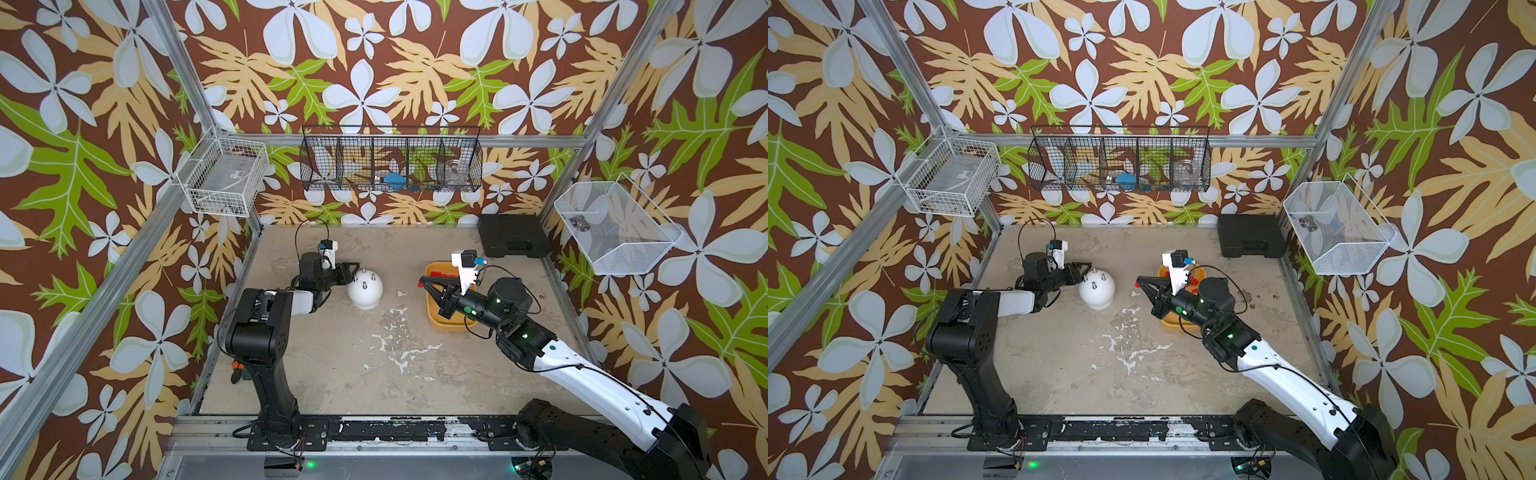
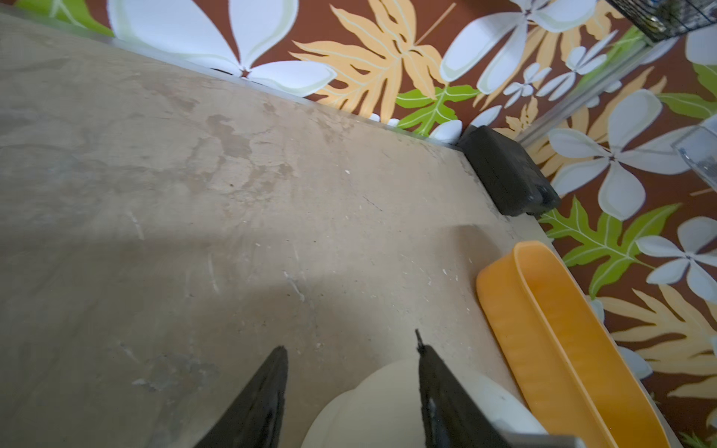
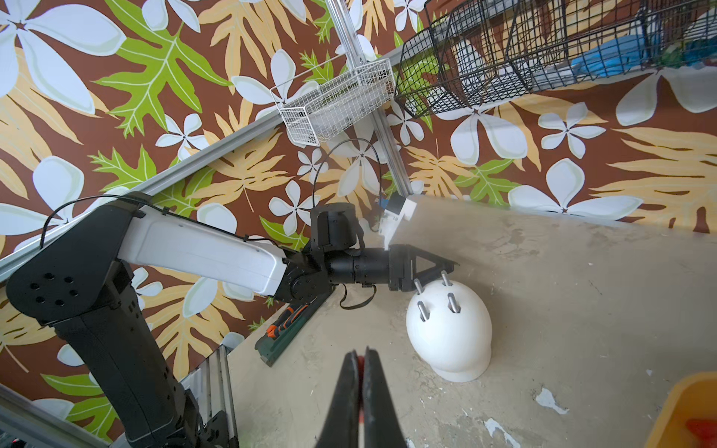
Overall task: Cover the protruding screws with screw protection sleeves
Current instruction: Move the plastic shell to the center of the board.
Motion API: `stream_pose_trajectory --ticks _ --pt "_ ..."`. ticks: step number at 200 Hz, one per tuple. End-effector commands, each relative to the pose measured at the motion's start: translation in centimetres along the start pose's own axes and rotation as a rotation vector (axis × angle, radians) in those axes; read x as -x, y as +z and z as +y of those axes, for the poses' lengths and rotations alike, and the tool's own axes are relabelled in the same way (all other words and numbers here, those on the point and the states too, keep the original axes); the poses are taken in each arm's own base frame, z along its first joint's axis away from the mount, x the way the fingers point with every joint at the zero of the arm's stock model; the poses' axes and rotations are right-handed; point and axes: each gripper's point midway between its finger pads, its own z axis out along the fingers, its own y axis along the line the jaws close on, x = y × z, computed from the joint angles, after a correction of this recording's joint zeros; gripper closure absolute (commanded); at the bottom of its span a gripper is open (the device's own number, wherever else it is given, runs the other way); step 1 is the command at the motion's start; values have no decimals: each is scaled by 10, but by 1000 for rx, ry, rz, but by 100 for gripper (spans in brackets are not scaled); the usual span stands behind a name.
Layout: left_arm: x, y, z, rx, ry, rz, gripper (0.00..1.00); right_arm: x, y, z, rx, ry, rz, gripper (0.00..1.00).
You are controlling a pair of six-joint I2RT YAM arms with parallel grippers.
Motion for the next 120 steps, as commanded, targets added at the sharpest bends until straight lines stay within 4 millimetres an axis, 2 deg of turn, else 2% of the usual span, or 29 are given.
stream_pose_trajectory --ticks 1,25,82,99,120 --pt "-4 -2 -33 -124 73 6 45 -1 -1 1 12 -11 -6 100" --pt "-13 -6 -49 -156 82 10 45 -8 -3 -1 14 1 -2 100" --pt "-36 -12 -72 -186 50 32 47 -24 -1 -8 13 39 16 100" --pt "-36 -16 -80 -204 45 9 47 -26 2 -9 20 51 19 100" --pt "-29 -21 -72 -135 49 -23 48 -26 3 -9 23 54 18 100"
